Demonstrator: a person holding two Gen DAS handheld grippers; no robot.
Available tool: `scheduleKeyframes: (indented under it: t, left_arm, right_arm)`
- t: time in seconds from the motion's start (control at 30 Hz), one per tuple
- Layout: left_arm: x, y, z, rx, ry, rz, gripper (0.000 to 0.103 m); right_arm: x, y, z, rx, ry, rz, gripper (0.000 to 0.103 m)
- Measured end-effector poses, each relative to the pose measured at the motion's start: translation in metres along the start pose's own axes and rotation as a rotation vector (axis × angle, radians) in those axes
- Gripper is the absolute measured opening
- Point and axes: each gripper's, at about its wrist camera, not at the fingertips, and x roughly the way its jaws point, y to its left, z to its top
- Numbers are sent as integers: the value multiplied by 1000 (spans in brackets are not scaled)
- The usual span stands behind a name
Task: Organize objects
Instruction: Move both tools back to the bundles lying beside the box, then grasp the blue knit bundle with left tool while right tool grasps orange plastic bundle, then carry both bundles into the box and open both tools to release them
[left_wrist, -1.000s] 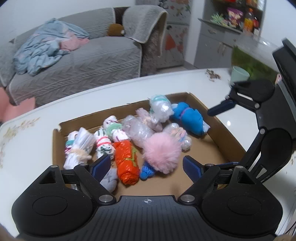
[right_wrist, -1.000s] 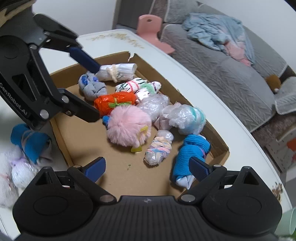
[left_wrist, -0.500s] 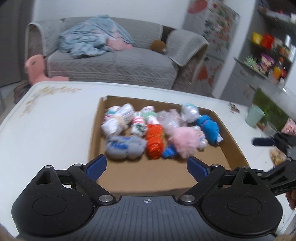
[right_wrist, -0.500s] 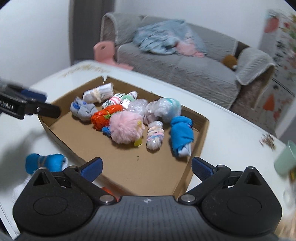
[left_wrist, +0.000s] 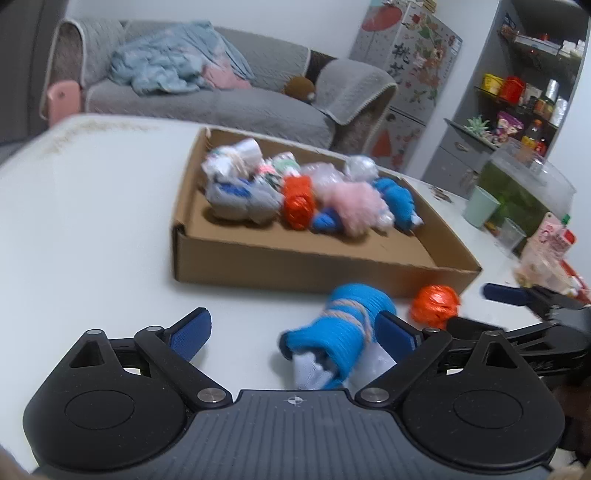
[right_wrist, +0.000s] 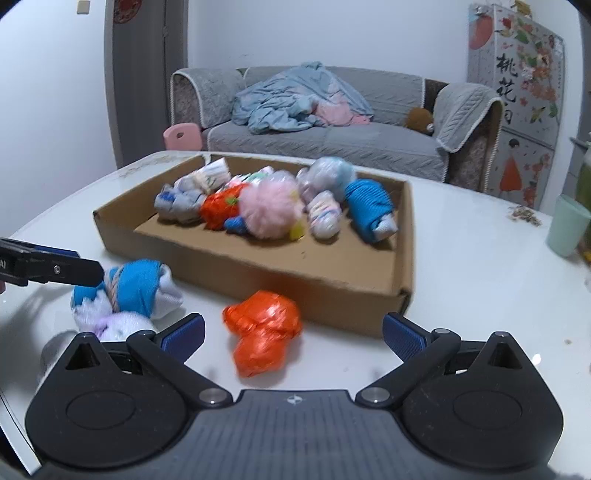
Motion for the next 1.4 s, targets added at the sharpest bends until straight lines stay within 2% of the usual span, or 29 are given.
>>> scheduleKeyframes:
  t: [0.17,0.3,0.43,0.53,0.6,0.67,0.7,0.73,0.87,0.9,1.2,1.4]
  left_arm:
    - [11,0,-6,-45,57,-80,93]
    - [12,-17,-8,15,79,-137,92]
    - [15,-29,0,81,75,-86,92]
    - [26,-33,6,110,103,-58,90]
    - [32,-33,7,134,116,-64,89]
    - [36,-35,7,147,135,-85,79]
    - [37,-36,6,162,145,-97,65]
    - [38,-38,5,183,145,-92,64]
    - [36,-35,6,191,152,-104,59]
    - [35,-34,6,191,150,-97,53]
    - [11,-30,11,210,112,-78,54]
    - [-14,-25,32,248,60,-63,54]
  right_arm:
    - [6,1,0,-19,6,-8,102]
    - [8,3,-4,-34,8,-16,102]
    - [11,5,-6,-39,16,-8,102]
    - [13,7,-7,-50,20,-7,99]
    - [14,8,-7,-47,27,-9,91]
    - [14,6,-8,-41,34,-4,60]
    - [14,5,-9,-34,35,1,52]
    - [12,4,-9,-25,31,8,42]
    - [11,-1,-9,-23,31,24,40]
    - [10,-2,-9,-24,30,22,40]
    - [-13,-19,-3,-29,-8,34,40]
    - [-32,-27,17,-94,-52,34,40]
